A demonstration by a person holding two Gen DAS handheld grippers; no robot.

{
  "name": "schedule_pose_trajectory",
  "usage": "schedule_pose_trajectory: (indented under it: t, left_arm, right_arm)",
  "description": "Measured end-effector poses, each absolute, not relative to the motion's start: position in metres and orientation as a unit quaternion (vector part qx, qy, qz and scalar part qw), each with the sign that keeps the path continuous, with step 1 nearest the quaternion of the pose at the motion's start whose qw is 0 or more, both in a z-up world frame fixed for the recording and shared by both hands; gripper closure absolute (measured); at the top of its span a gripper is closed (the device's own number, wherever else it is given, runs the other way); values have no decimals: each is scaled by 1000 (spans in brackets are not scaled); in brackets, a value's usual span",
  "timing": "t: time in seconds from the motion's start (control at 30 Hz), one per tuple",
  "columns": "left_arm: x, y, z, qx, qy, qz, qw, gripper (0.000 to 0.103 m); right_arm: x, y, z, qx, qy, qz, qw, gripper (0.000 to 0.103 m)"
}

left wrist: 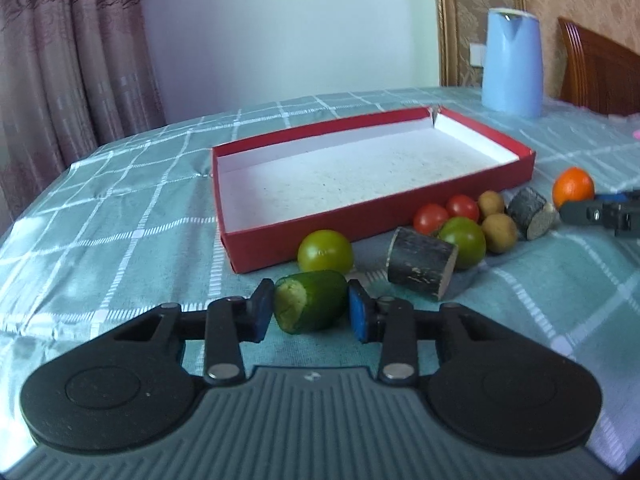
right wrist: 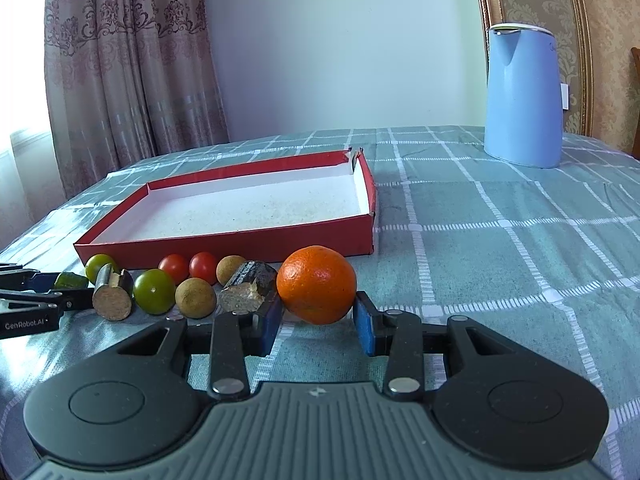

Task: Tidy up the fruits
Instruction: 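Grasp the orange with the right gripper while the left gripper grasps the cucumber piece, then carry the orange into the tray and open the right gripper while the left drops the cucumber there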

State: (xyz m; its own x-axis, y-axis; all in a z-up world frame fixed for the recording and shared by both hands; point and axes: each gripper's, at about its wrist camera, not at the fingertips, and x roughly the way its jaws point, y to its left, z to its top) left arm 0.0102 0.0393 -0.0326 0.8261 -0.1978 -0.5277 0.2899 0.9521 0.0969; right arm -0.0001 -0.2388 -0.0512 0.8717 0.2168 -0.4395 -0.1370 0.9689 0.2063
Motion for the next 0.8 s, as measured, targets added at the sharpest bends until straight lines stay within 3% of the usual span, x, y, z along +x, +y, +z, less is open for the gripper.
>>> schedule_pose_trajectory:
  t: [0.4, 0.63, 0.8]
  left_arm:
    - [-3, 34, 2, 71, 214, -129, 966, 68]
    - [44, 12, 18, 57, 205, -118, 970, 68]
    - [94, 1, 11, 47, 225, -77, 970, 68]
  right_arm:
    - [7, -241, -38, 84, 228, 97, 965, 65]
    - [46, -234, 0, 50, 186, 76, 978, 65]
    - [99, -219, 4, 31, 202, 66, 977, 65]
